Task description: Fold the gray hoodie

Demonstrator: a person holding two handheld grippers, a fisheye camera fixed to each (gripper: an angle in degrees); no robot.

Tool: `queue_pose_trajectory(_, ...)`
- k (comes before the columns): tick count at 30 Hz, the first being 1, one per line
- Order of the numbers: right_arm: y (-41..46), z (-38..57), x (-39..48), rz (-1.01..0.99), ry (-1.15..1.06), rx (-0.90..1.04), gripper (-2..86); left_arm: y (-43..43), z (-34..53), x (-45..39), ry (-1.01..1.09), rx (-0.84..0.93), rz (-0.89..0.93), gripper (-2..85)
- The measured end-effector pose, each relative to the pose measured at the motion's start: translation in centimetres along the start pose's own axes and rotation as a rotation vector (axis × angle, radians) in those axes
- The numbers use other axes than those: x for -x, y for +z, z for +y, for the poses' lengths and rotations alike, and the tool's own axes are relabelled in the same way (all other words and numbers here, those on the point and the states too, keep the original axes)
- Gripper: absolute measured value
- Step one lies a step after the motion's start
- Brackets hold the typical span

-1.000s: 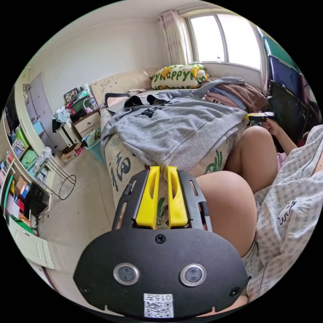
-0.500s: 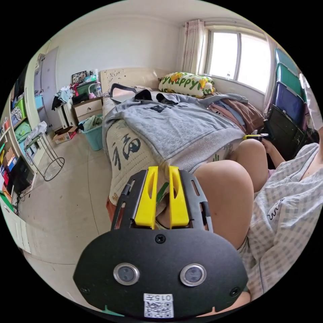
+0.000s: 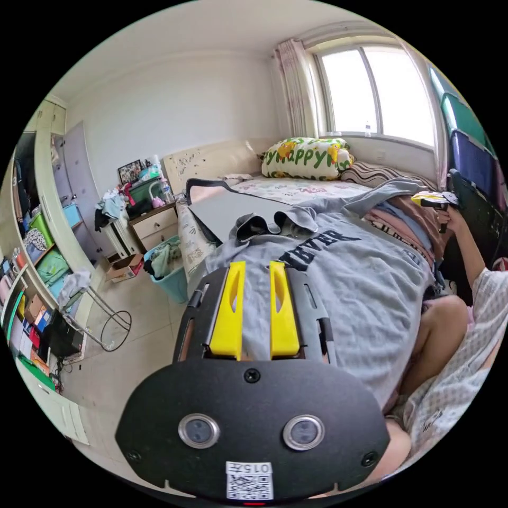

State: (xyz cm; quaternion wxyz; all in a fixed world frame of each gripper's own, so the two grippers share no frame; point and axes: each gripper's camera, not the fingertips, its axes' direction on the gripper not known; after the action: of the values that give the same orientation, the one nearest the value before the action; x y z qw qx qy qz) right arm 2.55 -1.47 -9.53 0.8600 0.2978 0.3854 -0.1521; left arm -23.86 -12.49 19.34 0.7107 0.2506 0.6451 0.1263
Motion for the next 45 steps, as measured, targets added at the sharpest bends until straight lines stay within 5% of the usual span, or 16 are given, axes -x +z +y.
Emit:
queue_pose_trajectory(10, 29.4, -15.6, 3.1, 0.002, -0.094, 0.284, 10.3, 20.1, -14.0, 0.3, 0.067, 0.244, -0.077, 7.5)
queue_pose_trajectory(16, 41.3, -17.7, 4.2, 0.094, -0.172, 0.419, 12.8, 25.5, -15.9, 0.2, 0.238, 0.317, -0.242, 3.0)
queue_pose_trajectory(19, 45.1, -17.7, 3.6, 0.117, -0.185, 0.474, 11.8, 26.5, -17.0, 1.9, 0.178, 0.301, -0.166, 1.5)
queue_pose_trajectory(23, 46.9, -17.4, 1.6, 0.24, -0.145, 0.411, 3.5, 27.1, -18.3, 8.3, -0.2, 0.183, 0.043, 1.0)
queue_pose_trajectory(28, 46.5, -16.6, -6.0, 0.241, 0.254, 0.226, 2.3, 32.1, -13.1, 16.4, -0.749, 0.024, 0.345, 2.8)
queue_pose_trajectory(32, 45.3, -13.2, -9.5, 0.12, 0.422, 0.089, 7.1, 33.7, -10.5, 17.5, -0.722, -0.038, 0.472, 14.3)
queue_pose_trajectory(37, 42.1, -5.7, -10.2, 0.005, 0.453, -0.157, 6.2, 30.8, -8.6, 20.4, -0.673, -0.114, 0.615, 11.5)
queue_pose_trajectory(41, 42.7, -5.7, -9.9, -0.065, 0.377, -0.03, 4.4, 29.8, -8.0, 21.6, -0.61, 0.021, 0.421, 6.6)
queue_pose_trajectory(45, 46.1, -5.2, -6.1, -0.098, 0.154, 0.156, 3.9, 32.2, -8.9, 20.1, -0.478, 0.223, 0.465, 6.9)
